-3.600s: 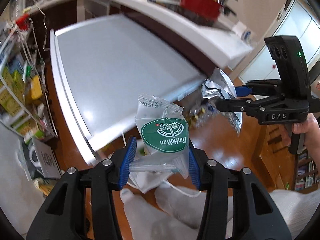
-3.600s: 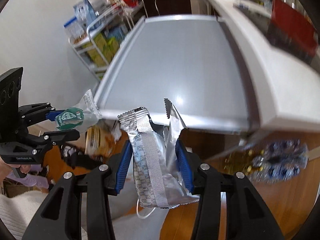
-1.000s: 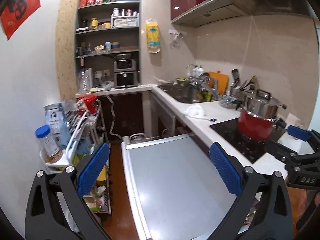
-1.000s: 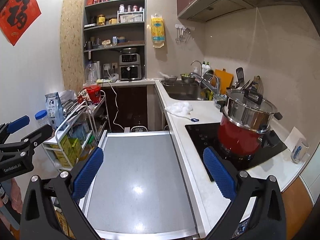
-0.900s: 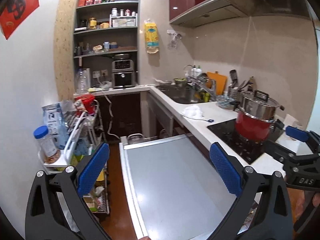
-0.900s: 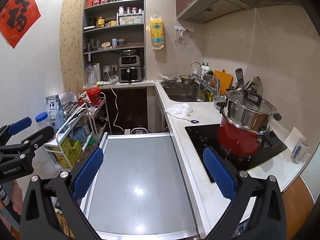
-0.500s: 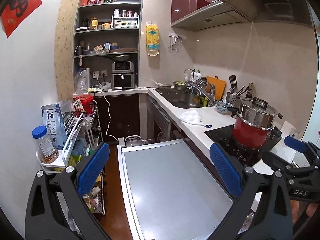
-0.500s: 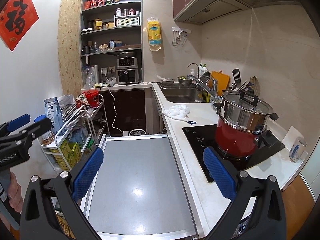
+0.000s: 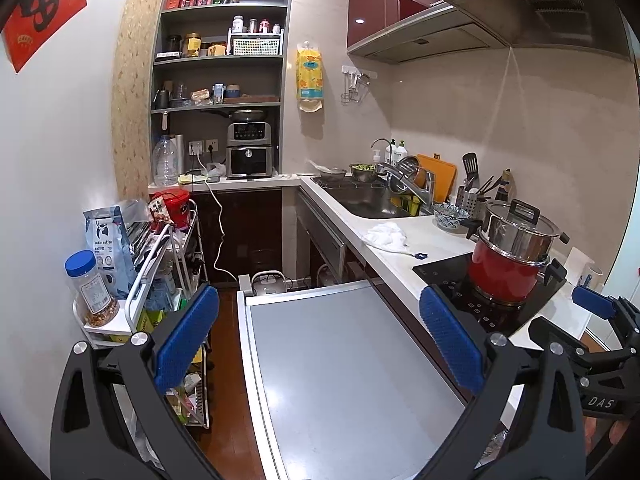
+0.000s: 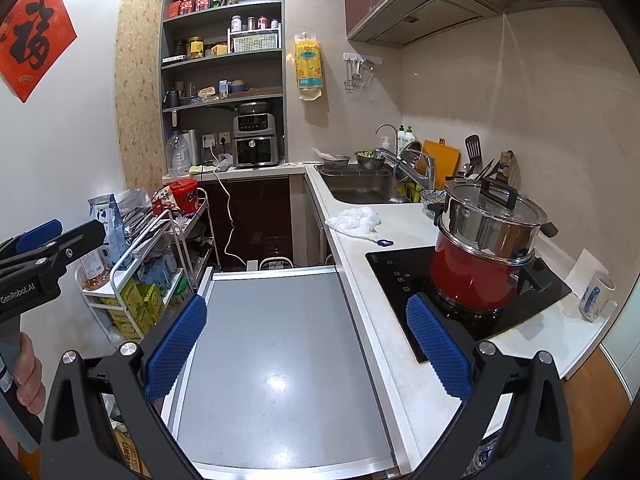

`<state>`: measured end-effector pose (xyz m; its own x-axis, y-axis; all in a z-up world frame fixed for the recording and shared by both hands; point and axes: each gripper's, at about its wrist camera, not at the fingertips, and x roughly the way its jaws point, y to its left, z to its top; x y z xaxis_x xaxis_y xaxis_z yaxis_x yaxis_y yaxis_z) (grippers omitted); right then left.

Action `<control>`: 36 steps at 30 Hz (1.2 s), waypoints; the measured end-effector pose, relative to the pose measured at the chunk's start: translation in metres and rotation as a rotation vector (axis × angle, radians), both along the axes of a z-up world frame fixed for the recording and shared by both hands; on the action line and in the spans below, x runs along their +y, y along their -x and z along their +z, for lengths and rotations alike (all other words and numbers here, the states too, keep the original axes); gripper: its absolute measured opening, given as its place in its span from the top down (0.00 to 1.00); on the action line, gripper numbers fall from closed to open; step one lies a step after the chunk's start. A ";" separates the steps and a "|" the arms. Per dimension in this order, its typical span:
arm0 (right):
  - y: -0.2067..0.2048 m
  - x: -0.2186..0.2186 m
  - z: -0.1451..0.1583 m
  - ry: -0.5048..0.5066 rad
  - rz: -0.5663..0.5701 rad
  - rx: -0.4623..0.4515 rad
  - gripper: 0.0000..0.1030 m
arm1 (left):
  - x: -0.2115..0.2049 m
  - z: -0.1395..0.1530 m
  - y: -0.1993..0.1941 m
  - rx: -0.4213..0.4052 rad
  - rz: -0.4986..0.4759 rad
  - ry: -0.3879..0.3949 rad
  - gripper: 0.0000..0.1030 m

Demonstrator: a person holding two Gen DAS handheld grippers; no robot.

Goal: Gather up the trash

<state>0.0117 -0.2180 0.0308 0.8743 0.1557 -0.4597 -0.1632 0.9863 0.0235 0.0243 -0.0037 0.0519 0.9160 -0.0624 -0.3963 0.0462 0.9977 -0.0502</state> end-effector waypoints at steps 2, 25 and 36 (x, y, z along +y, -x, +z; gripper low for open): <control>0.000 0.000 0.000 0.000 0.000 0.000 0.04 | 0.000 0.000 0.000 -0.001 -0.002 0.003 0.02; 0.004 0.015 -0.001 -0.005 0.000 0.012 0.04 | 0.004 0.006 -0.011 0.006 -0.015 0.033 0.02; 0.004 0.015 -0.002 -0.008 -0.003 0.013 0.04 | 0.003 0.008 -0.012 -0.004 -0.001 0.026 0.02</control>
<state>0.0077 -0.2030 0.0288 0.8689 0.1568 -0.4696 -0.1599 0.9866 0.0335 0.0358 -0.0009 0.0600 0.9174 -0.0742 -0.3909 0.0480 0.9959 -0.0764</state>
